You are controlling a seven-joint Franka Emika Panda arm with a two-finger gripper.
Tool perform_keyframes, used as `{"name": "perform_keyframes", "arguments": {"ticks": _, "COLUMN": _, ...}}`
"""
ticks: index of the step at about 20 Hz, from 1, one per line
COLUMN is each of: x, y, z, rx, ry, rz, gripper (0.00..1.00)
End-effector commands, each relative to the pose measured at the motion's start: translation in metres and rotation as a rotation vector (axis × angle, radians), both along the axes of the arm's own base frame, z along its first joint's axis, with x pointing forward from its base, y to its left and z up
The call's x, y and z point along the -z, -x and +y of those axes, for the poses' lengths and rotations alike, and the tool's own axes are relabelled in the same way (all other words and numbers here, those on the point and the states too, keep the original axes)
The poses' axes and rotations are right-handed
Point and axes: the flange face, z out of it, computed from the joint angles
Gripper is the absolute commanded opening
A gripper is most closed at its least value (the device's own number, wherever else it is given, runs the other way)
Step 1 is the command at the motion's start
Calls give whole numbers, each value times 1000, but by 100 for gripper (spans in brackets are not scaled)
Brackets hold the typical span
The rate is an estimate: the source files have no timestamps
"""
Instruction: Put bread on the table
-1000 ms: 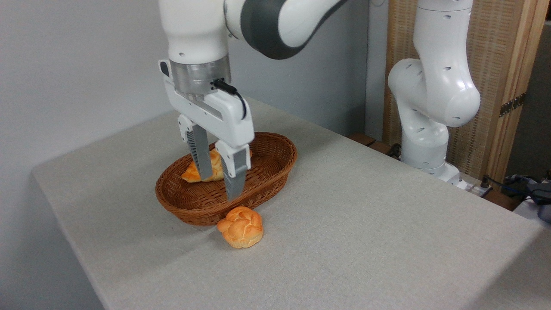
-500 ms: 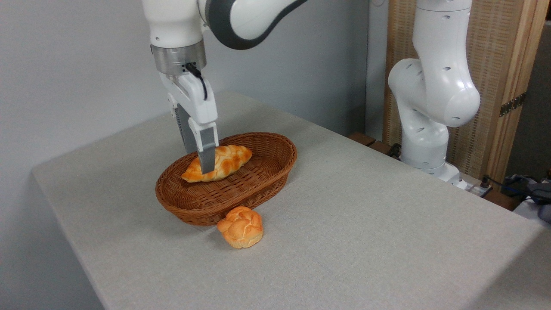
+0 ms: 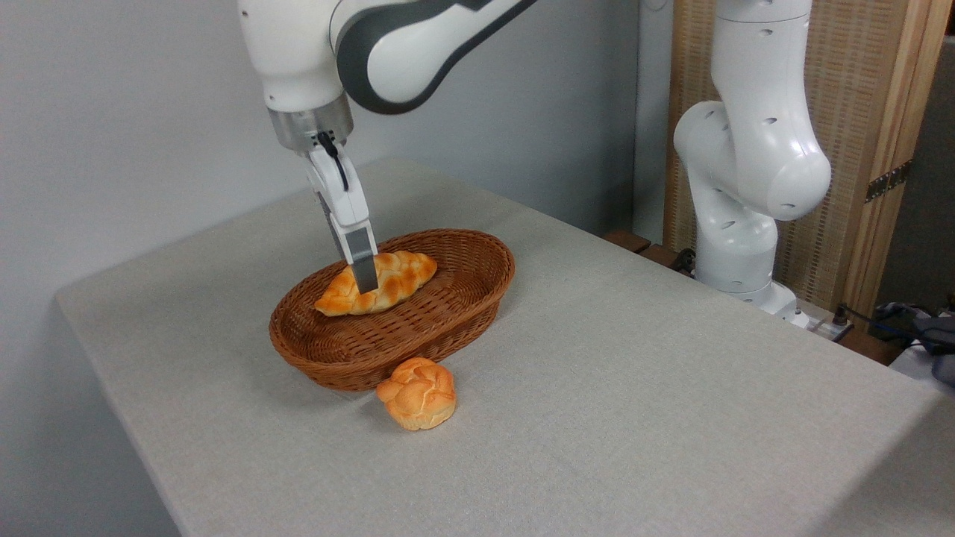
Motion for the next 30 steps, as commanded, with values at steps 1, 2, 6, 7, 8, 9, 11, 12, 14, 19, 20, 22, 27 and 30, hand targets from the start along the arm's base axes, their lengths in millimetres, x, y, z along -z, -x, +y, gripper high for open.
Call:
{"name": "perform_keyframes", "arguments": {"ticks": 1, "x": 10, "y": 2, "z": -4, "rx": -20, "ry": 38, "rz": 10, "gripper": 100}}
{"name": "perform_keyframes", "arguments": {"ticks": 2, "x": 11, "y": 2, "z": -4, "rx": -17, "ry": 37, "rz": 12, "gripper": 100}}
{"name": "perform_keyframes", "arguments": {"ticks": 6, "x": 19, "y": 0, "z": -3, "rx": -13, "ry": 30, "rz": 22, "gripper": 100}}
{"name": "perform_keyframes", "arguments": {"ticks": 7, "x": 22, "y": 0, "z": -3, "rx": -12, "ry": 28, "rz": 25, "gripper": 100}}
{"name": "perform_keyframes", "arguments": {"ticks": 8, "x": 25, "y": -1, "z": -4, "rx": -12, "ry": 26, "rz": 28, "gripper": 100}}
{"name": "perform_keyframes", "arguments": {"ticks": 9, "x": 26, "y": -1, "z": -5, "rx": -9, "ry": 26, "rz": 29, "gripper": 100}}
{"name": "perform_keyframes", "arguments": {"ticks": 11, "x": 29, "y": -2, "z": -5, "rx": -8, "ry": 24, "rz": 35, "gripper": 100}}
{"name": "perform_keyframes", "arguments": {"ticks": 12, "x": 31, "y": -2, "z": -5, "rx": -6, "ry": 23, "rz": 37, "gripper": 100}}
{"name": "perform_keyframes", "arguments": {"ticks": 14, "x": 36, "y": -1, "z": -5, "rx": 5, "ry": 19, "rz": 44, "gripper": 100}}
{"name": "perform_keyframes", "arguments": {"ticks": 19, "x": 50, "y": -5, "z": -3, "rx": 31, "ry": 9, "rz": 63, "gripper": 100}}
{"name": "perform_keyframes", "arguments": {"ticks": 20, "x": 51, "y": -5, "z": -3, "rx": 33, "ry": 10, "rz": 65, "gripper": 100}}
{"name": "perform_keyframes", "arguments": {"ticks": 22, "x": 56, "y": -5, "z": -3, "rx": 37, "ry": 6, "rz": 73, "gripper": 96}}
{"name": "perform_keyframes", "arguments": {"ticks": 27, "x": 56, "y": -7, "z": 2, "rx": 31, "ry": 8, "rz": 73, "gripper": 33}}
{"name": "perform_keyframes", "arguments": {"ticks": 30, "x": 56, "y": -8, "z": 3, "rx": 28, "ry": 8, "rz": 71, "gripper": 21}}
